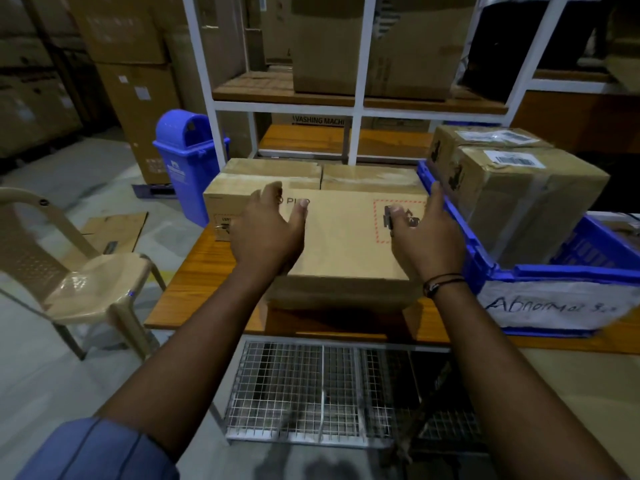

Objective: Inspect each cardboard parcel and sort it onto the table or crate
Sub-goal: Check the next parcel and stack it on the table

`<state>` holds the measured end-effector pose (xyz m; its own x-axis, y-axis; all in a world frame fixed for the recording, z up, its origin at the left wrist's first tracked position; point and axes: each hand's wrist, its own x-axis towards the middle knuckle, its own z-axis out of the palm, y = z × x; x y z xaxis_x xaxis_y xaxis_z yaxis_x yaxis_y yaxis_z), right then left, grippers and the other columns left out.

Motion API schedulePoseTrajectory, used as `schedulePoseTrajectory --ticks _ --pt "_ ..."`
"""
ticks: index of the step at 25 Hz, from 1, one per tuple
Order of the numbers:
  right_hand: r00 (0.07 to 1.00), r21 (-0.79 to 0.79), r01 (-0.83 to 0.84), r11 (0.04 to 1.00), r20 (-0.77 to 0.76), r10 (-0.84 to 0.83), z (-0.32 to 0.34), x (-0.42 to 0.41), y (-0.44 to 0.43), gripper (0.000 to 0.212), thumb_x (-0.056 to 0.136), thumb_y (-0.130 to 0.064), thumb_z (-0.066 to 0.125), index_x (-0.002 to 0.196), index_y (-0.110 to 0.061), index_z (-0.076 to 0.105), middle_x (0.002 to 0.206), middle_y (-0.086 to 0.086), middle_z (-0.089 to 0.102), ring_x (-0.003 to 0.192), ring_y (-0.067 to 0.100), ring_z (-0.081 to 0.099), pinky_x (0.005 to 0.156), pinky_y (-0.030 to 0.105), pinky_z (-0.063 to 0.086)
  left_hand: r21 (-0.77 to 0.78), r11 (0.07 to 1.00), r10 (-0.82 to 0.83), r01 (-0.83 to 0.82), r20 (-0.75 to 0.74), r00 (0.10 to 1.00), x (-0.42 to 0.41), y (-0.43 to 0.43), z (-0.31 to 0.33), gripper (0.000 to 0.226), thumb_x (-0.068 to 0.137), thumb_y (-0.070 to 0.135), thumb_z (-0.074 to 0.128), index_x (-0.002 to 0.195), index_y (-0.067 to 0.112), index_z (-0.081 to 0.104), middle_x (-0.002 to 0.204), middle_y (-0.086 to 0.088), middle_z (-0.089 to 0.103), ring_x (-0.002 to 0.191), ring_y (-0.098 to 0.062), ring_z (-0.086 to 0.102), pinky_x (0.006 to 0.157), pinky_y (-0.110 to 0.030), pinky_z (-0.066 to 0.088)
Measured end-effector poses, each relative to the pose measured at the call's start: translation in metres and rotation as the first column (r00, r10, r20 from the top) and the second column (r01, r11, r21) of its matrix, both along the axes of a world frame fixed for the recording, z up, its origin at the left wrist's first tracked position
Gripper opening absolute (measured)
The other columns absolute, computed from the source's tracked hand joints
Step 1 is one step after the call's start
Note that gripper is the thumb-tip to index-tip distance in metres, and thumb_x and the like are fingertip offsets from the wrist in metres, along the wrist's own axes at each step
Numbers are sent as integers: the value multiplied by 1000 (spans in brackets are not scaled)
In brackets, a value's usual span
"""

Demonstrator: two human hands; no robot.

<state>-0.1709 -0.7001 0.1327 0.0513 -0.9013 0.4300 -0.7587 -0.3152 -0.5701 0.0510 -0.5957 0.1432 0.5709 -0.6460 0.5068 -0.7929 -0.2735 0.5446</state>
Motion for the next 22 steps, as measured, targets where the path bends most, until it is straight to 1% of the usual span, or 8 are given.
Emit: schedulePoseTrajectory --ticks 2,3,6,8,11,15,19,22 --pt "980 65 37 997 -197 -24 -1 10 -2 84 99 -73 30 165 -22 15 159 26 35 144 45 37 115 59 37 262 964 29 -48 77 997 -2 -8 -9 75 101 66 37 163 26 25 165 -22 28 146 -42 38 115 -57 31" --pt "966 100 48 994 -257 -21 -1 16 -1 84 100 -72 25 165 -21 12 164 28 23 149 47 27 119 61 29 333 941 23 -61 116 993 -2 -11 -12 78 102 69 31 166 26 15 170 -23 13 150 -45 29 118 -58 25" --pt "913 121 -4 993 -404 53 6 43 8 84 100 -72 19 166 -21 5 172 22 -3 156 49 -2 126 63 0 394 919 -62 -19 193 979 2 -19 -12 82 102 70 18 167 24 1 172 -21 -10 158 -45 4 125 -60 10" --pt "854 112 -135 984 -491 173 9 69 13 83 102 -70 17 166 -21 2 172 18 -9 157 43 -12 125 60 -10 413 911 -96 0 210 973 9 -22 -14 81 103 69 15 167 22 -3 171 -21 -14 158 -43 -9 127 -59 -1" --pt "787 80 -256 963 -561 256 6 92 18 79 104 -67 9 167 -21 0 173 15 -11 159 37 -13 125 59 -10 407 913 -105 6 221 970 17 -24 -20 78 104 66 13 167 22 -3 171 -20 -14 158 -41 -14 127 -58 -4" --pt "777 76 -245 966 -581 243 0 92 15 79 102 -69 1 167 -23 -4 173 12 -13 159 33 -13 126 57 -8 399 917 -118 10 245 962 20 -28 -23 77 105 64 13 167 22 -4 171 -21 -14 157 -41 -16 128 -56 -4" --pt "736 137 -258 956 -614 286 7 83 10 81 101 -72 4 166 -26 -8 172 11 -17 159 31 -17 126 56 -10 408 913 -115 13 227 967 22 -30 -22 79 104 68 14 167 23 -5 171 -18 -16 157 -39 -18 128 -54 -7" --pt "755 155 -182 971 -610 239 8 67 6 83 100 -73 7 166 -25 -10 171 13 -19 158 32 -18 125 57 -13 409 912 -116 13 226 967 25 -33 -23 81 102 70 14 166 25 -5 171 -17 -16 158 -37 -18 128 -52 -9"
